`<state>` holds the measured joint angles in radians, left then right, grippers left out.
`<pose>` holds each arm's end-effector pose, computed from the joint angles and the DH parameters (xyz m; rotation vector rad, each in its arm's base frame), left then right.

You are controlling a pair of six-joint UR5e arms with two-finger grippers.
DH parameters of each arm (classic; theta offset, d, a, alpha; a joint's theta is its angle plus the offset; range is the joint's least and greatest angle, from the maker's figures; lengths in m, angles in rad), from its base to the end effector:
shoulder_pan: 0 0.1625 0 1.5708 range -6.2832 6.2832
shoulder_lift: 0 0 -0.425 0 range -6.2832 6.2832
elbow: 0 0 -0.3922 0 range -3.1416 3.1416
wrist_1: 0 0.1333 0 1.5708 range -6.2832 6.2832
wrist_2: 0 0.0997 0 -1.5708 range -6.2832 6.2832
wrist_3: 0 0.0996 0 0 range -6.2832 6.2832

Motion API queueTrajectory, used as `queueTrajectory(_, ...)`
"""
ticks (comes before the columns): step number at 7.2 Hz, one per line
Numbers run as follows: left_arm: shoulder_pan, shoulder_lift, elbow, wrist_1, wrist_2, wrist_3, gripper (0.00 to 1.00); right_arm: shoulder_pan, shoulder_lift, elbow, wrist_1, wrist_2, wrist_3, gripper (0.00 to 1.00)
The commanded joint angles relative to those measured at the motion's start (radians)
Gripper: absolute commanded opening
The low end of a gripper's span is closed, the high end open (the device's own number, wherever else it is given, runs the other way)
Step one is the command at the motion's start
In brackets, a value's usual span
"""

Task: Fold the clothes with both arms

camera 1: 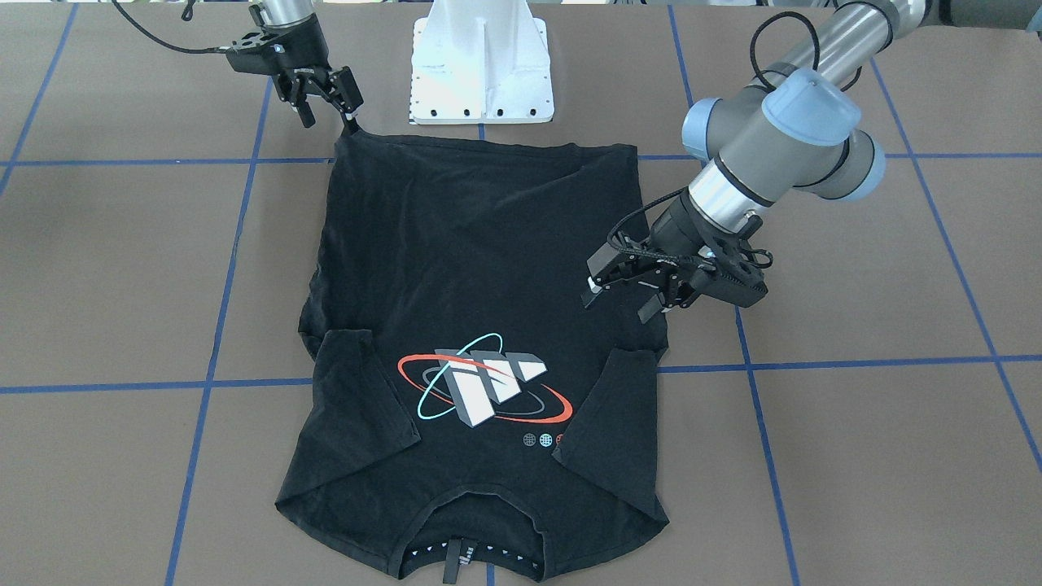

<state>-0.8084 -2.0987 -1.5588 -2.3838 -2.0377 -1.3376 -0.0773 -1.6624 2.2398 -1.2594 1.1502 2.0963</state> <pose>0.3956 -0.5424 0.2607 0.3042 1.3228 -0.1742 -0.4353 -0.1408 0.3515 0.1166 -0.9667 0.5996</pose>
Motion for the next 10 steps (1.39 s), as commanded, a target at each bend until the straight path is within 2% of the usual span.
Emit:
queueTrajectory(1, 0.000, 0.008, 0.000, 0.000, 0.001, 0.000, 1.00, -0.065, 0.047, -0.032, -0.009, -0.021, 0.097, 0.99)
queueTrajectory(2, 0.000, 0.006, -0.001, 0.000, 0.001, 0.000, 1.00, -0.064, 0.094, -0.087, -0.009, -0.023, 0.100, 0.99)
queueTrajectory(4, 0.000, 0.008, 0.000, 0.000, 0.002, 0.000, 1.00, -0.064, 0.079, -0.089, -0.009, -0.023, 0.102, 0.99)
queueTrajectory(7, 0.000, 0.008, 0.000, 0.000, 0.002, 0.000, 1.00, -0.061, 0.078, -0.112, -0.011, -0.024, 0.100, 0.84)
queueTrajectory(8, 0.000, 0.009, 0.000, 0.000, 0.002, 0.000, 1.00, -0.061, 0.079, -0.120, -0.011, -0.026, 0.100, 0.69)
queueTrajectory(9, 0.000, 0.009, 0.000, 0.000, 0.002, 0.000, 1.00, -0.058, 0.076, -0.109, -0.011, -0.029, 0.102, 0.01)
queueTrajectory(10, 0.000, 0.009, 0.000, 0.000, 0.002, 0.000, 1.00, -0.056, 0.075, -0.108, -0.011, -0.026, 0.102, 0.00)
